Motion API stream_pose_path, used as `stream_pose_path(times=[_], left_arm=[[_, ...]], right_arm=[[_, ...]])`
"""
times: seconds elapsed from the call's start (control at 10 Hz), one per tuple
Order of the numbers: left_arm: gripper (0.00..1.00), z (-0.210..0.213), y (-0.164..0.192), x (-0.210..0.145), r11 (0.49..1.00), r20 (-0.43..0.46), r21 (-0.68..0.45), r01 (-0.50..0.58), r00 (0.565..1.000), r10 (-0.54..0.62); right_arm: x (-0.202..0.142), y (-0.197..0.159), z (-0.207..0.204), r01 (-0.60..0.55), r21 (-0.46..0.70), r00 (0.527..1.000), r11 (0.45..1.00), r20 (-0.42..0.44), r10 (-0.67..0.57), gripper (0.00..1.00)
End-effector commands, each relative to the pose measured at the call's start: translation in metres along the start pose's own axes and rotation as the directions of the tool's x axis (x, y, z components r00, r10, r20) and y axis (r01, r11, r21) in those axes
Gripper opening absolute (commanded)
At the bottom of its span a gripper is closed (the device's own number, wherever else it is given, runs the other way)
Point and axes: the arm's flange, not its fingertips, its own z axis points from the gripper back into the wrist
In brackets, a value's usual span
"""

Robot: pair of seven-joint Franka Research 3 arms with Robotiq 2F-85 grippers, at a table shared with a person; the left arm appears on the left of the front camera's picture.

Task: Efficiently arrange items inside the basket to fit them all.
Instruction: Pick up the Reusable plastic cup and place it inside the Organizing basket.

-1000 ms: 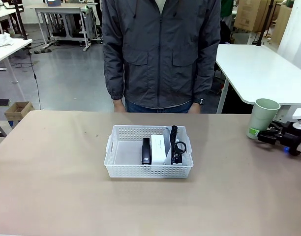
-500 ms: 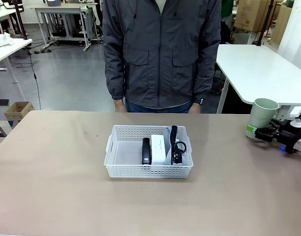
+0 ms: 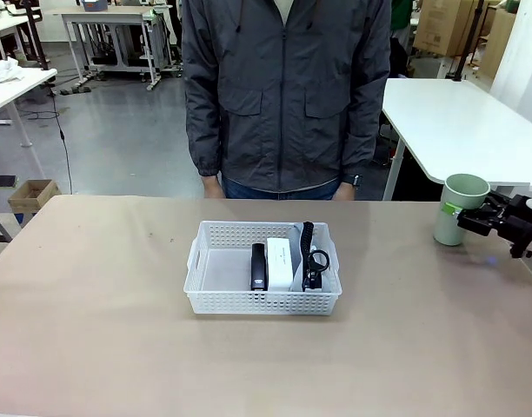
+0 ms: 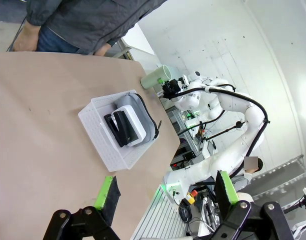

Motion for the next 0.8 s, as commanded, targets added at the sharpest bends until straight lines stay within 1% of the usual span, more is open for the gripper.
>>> stream_pose_path(times=[0.0,0.3,0.4,0.5,0.6,0.7], left_arm=[[1.00,0.000,-0.002,-0.002,1.000,-0.007,0.001,-0.002,1.000,0.002],[1.00,0.000,-0.002,-0.002,1.000,-0.007,0.001,-0.002,1.000,0.002],[1.00,0.000,-0.002,-0.002,1.000,-0.007,0.001,-0.002,1.000,0.002],[1.00,0.000,-0.002,-0.002,1.000,-0.007,0.001,-0.002,1.000,0.002],[1.00,0.000,-0.002,-0.002,1.000,-0.007,0.001,-0.002,1.000,0.002],[1.00,0.000,-0.002,-0.002,1.000,-0.007,0.001,-0.002,1.000,0.002]], right_arm=[[-0.006,0.010,0.003,-0.032,-0.026,0.999,0.999,0.020,0.032,1.00],[-0.007,0.009,0.005,-0.017,0.008,1.000,1.000,0.005,0.017,1.00],[-0.005,0.011,0.007,-0.016,0.049,1.000,0.999,-0.005,0.016,0.40],[0.001,0.012,0.010,-0.023,0.044,1.000,0.999,-0.011,0.023,0.40],[0.008,0.014,0.014,-0.027,0.025,0.999,0.999,-0.039,0.028,0.00],[0.019,0.019,0.018,-0.026,-0.001,0.997,1.000,-0.077,0.026,0.39]])
